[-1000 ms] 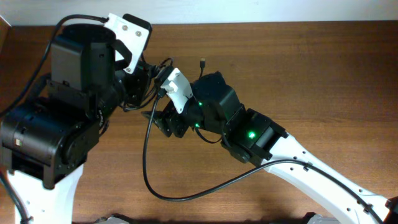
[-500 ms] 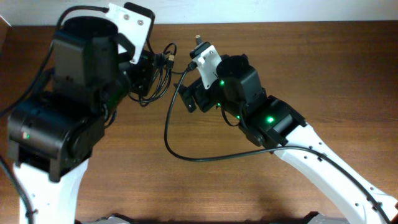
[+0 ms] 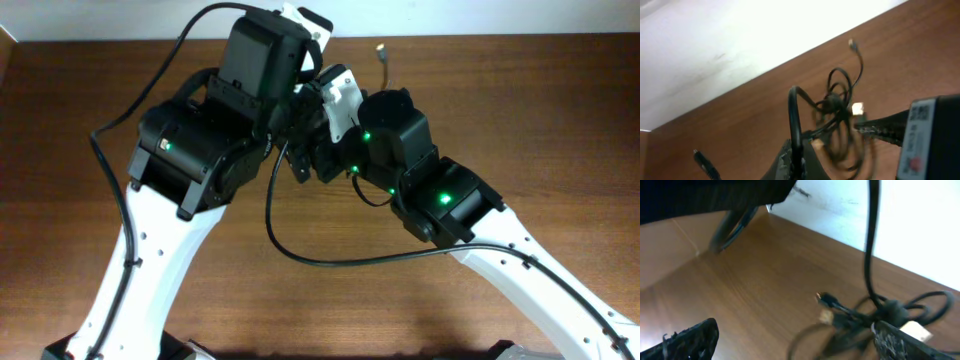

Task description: Untangle cables

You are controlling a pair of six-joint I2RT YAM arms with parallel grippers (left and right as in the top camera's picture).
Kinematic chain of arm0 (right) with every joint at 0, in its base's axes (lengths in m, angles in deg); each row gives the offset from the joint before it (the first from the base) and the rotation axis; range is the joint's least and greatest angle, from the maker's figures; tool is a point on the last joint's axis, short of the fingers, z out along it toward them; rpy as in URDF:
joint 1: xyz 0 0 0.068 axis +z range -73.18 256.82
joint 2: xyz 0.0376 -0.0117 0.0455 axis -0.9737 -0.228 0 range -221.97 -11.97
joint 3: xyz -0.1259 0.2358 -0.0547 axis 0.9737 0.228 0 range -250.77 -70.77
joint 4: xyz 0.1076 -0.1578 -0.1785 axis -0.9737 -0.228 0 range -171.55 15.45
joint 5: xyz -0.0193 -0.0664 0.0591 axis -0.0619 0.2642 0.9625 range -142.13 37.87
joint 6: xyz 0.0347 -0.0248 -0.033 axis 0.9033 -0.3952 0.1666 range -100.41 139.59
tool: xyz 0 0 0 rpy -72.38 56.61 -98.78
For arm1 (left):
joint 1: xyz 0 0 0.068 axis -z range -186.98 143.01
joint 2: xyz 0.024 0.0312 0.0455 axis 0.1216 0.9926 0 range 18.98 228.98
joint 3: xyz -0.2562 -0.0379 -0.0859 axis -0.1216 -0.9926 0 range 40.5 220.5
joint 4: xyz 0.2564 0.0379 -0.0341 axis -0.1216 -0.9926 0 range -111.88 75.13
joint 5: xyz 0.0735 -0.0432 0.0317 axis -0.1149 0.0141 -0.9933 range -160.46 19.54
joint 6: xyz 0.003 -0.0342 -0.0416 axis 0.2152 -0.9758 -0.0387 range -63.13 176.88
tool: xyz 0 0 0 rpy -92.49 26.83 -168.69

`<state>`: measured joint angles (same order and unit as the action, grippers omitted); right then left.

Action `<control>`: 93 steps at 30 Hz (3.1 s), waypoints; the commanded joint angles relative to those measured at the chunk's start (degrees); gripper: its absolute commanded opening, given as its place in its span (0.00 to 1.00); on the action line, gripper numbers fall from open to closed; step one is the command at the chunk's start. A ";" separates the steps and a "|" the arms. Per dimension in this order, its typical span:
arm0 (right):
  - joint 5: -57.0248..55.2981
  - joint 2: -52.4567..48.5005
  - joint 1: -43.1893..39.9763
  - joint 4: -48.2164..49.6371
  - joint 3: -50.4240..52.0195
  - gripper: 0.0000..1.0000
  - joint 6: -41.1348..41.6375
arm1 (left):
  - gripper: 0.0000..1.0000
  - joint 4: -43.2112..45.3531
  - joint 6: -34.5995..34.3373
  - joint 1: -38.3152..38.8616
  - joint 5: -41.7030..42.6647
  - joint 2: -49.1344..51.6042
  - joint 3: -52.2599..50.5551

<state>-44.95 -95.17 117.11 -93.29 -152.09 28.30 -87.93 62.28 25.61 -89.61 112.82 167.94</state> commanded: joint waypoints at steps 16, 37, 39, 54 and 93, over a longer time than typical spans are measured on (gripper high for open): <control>8.90 -1.92 0.17 9.99 -1.09 1.00 17.90 | 0.00 1.40 -0.63 0.00 -12.37 -6.56 1.60; 10.23 -7.28 1.01 10.88 -1.09 0.04 17.94 | 0.00 1.92 0.66 0.00 -14.36 -7.85 2.12; 10.23 -7.28 0.98 10.86 -1.09 0.04 17.79 | 0.00 1.90 0.68 0.00 -14.43 -8.48 2.12; 12.74 -7.26 0.35 14.38 -1.09 0.98 17.68 | 0.00 1.27 0.87 -0.02 -17.07 -9.70 2.10; 16.20 -5.64 -1.68 4.28 -1.36 0.78 12.41 | 0.00 0.61 0.66 0.00 -16.63 -11.26 2.10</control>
<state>-28.86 -100.63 114.82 -87.94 -152.64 42.03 -88.28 62.42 25.68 -105.83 103.03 168.51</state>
